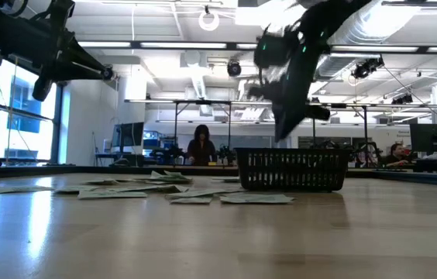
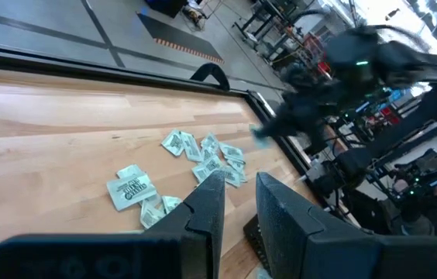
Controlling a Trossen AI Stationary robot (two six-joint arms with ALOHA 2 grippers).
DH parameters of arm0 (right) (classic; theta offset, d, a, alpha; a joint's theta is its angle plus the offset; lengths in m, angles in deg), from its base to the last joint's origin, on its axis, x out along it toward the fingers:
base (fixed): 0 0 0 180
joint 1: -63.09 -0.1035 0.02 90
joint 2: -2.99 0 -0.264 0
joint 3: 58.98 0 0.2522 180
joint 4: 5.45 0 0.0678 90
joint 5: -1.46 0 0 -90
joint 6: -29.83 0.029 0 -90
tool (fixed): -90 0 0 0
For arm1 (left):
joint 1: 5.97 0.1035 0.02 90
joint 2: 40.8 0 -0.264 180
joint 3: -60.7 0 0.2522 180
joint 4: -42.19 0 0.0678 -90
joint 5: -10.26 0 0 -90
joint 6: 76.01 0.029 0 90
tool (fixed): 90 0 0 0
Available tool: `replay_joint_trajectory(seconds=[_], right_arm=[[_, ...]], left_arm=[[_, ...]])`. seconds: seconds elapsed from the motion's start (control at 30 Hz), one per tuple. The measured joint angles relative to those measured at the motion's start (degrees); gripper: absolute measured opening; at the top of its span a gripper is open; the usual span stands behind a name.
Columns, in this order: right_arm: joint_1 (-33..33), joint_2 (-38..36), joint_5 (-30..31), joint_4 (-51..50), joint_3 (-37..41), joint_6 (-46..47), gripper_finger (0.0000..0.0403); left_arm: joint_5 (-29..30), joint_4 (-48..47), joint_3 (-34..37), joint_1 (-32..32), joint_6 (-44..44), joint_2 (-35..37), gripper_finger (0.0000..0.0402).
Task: Pick and place Stevia / Truvia into bins
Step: Put the green stevia packet into the black bin
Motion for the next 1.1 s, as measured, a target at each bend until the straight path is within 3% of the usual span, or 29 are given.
replay_joint_trajectory(seconds=[0.1,0.17,0.37,0.53,0.73,0.83,0.97,1.1], right_arm=[[-4.6,-1.8,-12.8,-2.2,-0.1,-3.9,0.0008],[-9.0,-1.9,-16.0,-3.7,-0.1,-5.4,0.0008],[-18.8,2.4,-12.9,-3.6,0.1,-4.0,0.0016],[-20.7,3.4,-6.2,-4.1,0.1,0.4,0.0081],[-18.7,0.4,1.9,-7.7,0.1,-0.5,0.0187],[-14.6,-0.9,5.0,-11.5,0.1,-0.9,0.0226],[-4.2,0.5,-0.3,-13.1,0.0,-2.8,0.0244],[2.2,4.6,-1.3,-8.6,-0.3,-8.4,0.0233]], left_arm=[[0.0,0.0,0.0,0.0,0.0,0.0,0.0111],[0.0,0.0,0.0,0.0,0.7,0.0,0.0111],[0.0,0.0,0.0,0.0,2.6,0.0,0.0111],[-0.4,0.0,0.0,0.0,2.6,0.0,0.0111],[-2.9,0.0,0.0,0.0,2.4,0.0,0.0111],[-2.9,0.2,0.0,0.0,2.1,0.0,0.0111],[-2.9,0.3,0.0,0.0,1.2,0.0,0.0111],[-2.9,0.3,0.0,0.0,1.1,0.0,0.0111]])
